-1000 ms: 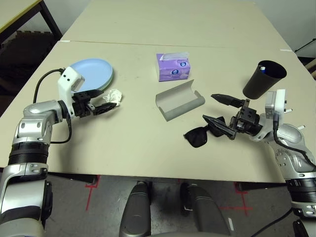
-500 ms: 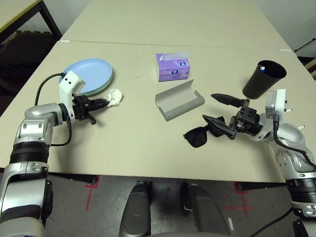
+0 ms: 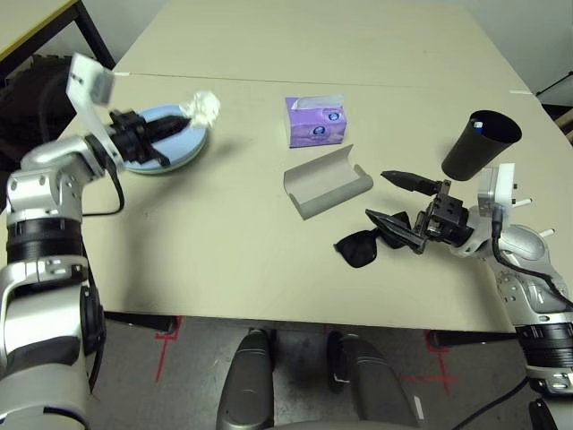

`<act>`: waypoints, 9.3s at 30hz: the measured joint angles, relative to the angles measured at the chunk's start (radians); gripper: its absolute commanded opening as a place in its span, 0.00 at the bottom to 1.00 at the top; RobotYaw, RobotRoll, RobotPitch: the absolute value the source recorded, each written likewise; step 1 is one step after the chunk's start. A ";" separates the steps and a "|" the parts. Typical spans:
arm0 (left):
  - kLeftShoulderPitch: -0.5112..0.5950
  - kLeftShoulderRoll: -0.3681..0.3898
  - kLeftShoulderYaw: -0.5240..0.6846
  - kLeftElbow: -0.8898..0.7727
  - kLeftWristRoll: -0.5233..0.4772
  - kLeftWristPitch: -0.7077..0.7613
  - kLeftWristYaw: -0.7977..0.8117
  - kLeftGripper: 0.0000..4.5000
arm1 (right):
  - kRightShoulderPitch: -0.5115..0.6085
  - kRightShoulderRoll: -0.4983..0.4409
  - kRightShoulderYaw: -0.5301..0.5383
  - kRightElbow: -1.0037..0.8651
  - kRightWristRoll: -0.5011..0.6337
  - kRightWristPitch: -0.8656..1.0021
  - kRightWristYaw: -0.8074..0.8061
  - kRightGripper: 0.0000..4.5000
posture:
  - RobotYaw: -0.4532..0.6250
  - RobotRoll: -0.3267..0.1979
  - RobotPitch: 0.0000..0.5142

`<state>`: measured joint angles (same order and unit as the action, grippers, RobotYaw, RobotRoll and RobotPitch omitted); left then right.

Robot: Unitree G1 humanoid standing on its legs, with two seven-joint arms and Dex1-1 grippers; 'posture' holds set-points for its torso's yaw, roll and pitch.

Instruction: Organize and tidy the items on the table.

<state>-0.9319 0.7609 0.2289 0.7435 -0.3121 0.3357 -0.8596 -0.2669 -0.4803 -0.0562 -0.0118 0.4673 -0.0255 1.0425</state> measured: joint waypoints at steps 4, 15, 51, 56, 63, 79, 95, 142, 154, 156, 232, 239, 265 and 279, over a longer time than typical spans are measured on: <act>-0.004 -0.013 0.000 0.159 0.060 -0.097 0.164 0.00 | -0.001 0.003 0.001 0.000 0.000 -0.002 -0.003 1.00 | 0.56 0.62 0.33; -0.070 -0.039 -0.001 0.331 0.125 -0.245 0.340 0.20 | -0.001 0.002 0.000 0.000 0.000 -0.002 -0.019 1.00 | 0.56 0.62 0.33; 0.166 -0.117 -0.146 -0.021 0.057 -0.376 -0.492 0.99 | -0.060 -0.032 -0.038 0.076 -0.008 -0.020 -0.048 1.00 | 0.53 0.62 0.36; 0.180 -0.119 -0.148 -0.080 0.021 -0.333 -0.539 0.99 | -0.051 -0.055 -0.047 0.069 -0.007 -0.020 -0.041 1.00 | 0.52 0.62 0.36; 0.180 -0.139 -0.149 -0.135 -0.004 -0.292 -0.558 0.99 | -0.041 -0.057 -0.049 0.050 -0.007 -0.018 -0.042 1.00 | 0.50 0.62 0.34; 0.254 -0.162 -0.212 -0.252 -0.024 -0.306 -0.650 0.99 | -0.062 -0.091 -0.049 0.044 -0.007 0.009 -0.039 1.00 | 0.50 0.62 0.38; 0.275 -0.170 -0.215 -0.251 -0.024 -0.369 -0.650 0.99 | -0.094 -0.162 0.010 -0.026 -0.046 0.097 0.026 1.00 | 0.50 0.62 0.40; 0.290 -0.260 -0.249 -0.227 -0.019 -0.473 -0.570 0.99 | -0.542 -0.449 0.489 -0.233 -0.689 0.330 0.386 1.00 | 0.60 0.62 0.41; 0.299 -0.260 -0.249 -0.231 -0.019 -0.473 -0.569 0.99 | -0.549 -0.420 0.548 -0.319 -0.775 0.482 0.434 1.00 | 0.59 0.62 0.41; 0.299 -0.260 -0.249 -0.231 -0.019 -0.474 -0.569 0.99 | -0.549 -0.417 0.562 -0.322 -0.789 0.479 0.444 1.00 | 0.59 0.62 0.41; 0.328 -0.247 -0.250 -0.301 -0.020 -0.426 -0.558 1.00 | -0.546 -0.300 0.594 -0.216 -0.906 0.242 0.503 0.09 | 0.61 0.62 0.41; 0.329 -0.242 -0.250 -0.301 -0.020 -0.424 -0.560 1.00 | -0.639 -0.322 0.543 -0.174 -0.863 0.230 0.511 0.09 | 0.60 0.62 0.39; 0.433 -0.208 -0.237 -0.504 -0.020 -0.284 -0.358 1.00 | -0.854 -0.113 0.558 0.346 -0.964 -0.132 0.164 0.09 | 0.65 0.62 0.42; 0.473 -0.196 -0.233 -0.573 -0.021 -0.233 -0.306 1.00 | -0.880 -0.042 0.567 0.470 -1.001 -0.235 0.115 0.09 | 0.67 0.62 0.44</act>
<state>-0.4587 0.5646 -0.0043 0.1704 -0.3334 0.1023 -1.1660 -1.1471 -0.5226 0.5108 0.4582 -0.5335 -0.2607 1.1580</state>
